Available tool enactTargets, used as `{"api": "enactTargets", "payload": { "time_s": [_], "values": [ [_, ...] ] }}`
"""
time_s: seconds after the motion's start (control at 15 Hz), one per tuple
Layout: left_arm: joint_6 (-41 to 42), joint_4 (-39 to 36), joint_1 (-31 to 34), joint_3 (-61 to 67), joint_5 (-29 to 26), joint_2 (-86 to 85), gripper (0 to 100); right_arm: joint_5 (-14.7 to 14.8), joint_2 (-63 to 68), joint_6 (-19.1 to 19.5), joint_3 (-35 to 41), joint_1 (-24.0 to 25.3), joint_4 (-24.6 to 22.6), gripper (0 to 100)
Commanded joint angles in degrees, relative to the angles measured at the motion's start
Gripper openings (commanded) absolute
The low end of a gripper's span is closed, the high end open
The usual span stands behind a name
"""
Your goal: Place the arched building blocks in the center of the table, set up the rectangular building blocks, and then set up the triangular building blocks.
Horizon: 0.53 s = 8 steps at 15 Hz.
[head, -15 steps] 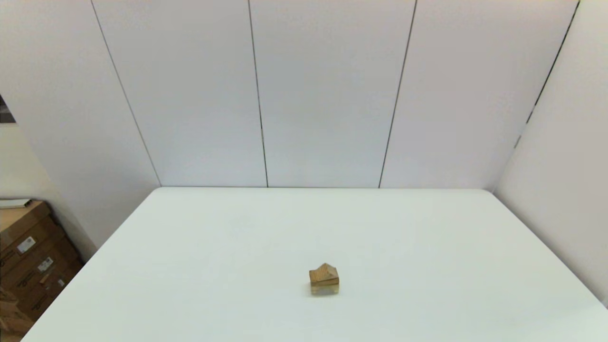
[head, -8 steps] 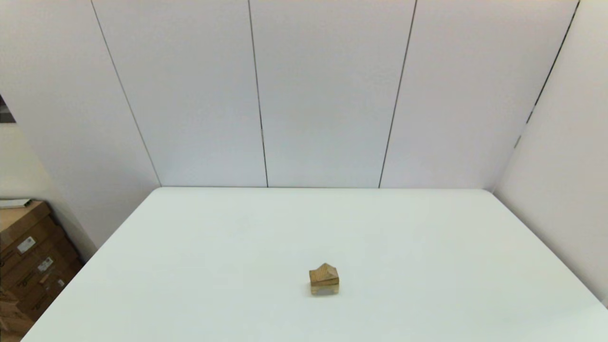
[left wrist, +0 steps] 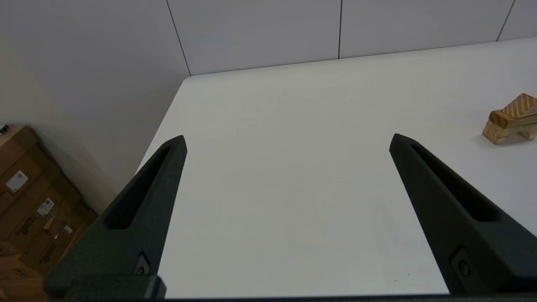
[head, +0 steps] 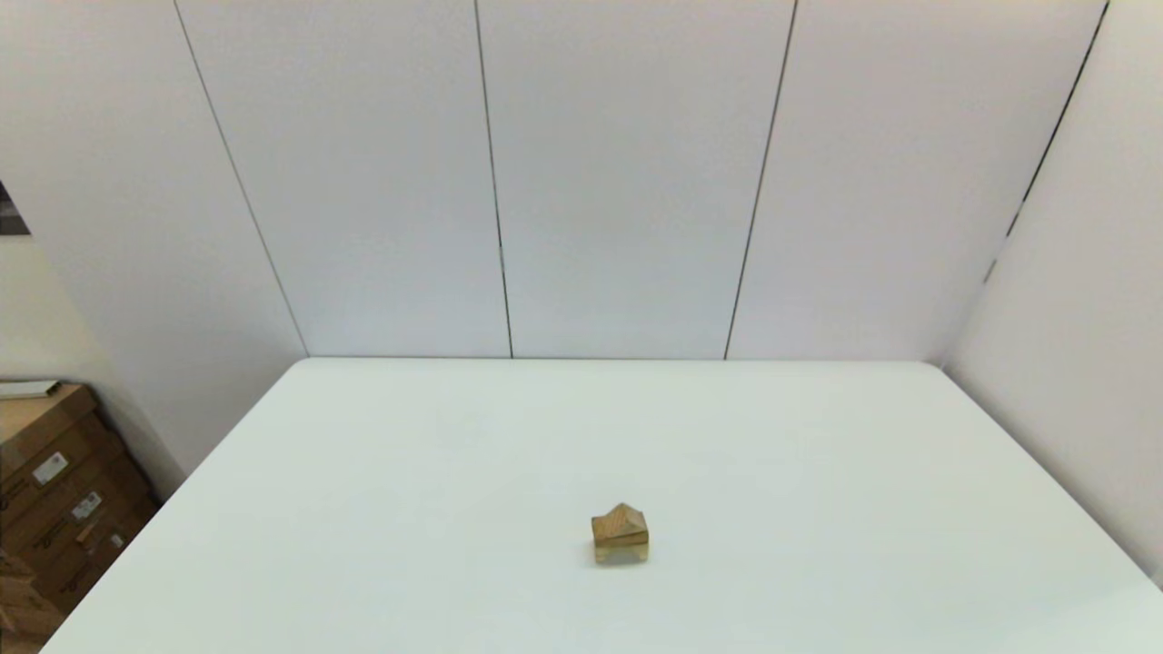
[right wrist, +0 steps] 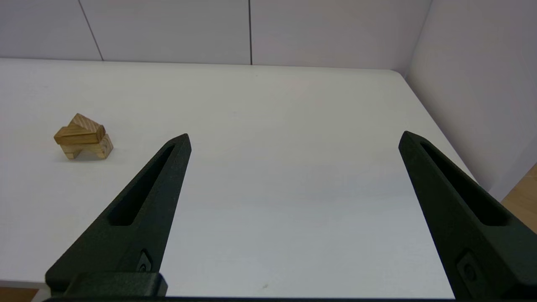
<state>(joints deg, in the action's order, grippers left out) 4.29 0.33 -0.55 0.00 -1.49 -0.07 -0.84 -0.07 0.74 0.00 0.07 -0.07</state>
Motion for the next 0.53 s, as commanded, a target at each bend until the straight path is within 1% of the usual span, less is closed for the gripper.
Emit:
{"api": "enactTargets", "payload": {
  "time_s": [0.07,0.53],
  "values": [
    [0.0,0.0,0.0,0.0,0.0,0.1,100,0.0,0.0,0.0,0.1,0.0,0.0,100],
    [0.0,0.0,0.0,0.0,0.0,0.1,100,0.1,0.0,0.0,0.1,0.0,-0.1,100]
  ]
}}
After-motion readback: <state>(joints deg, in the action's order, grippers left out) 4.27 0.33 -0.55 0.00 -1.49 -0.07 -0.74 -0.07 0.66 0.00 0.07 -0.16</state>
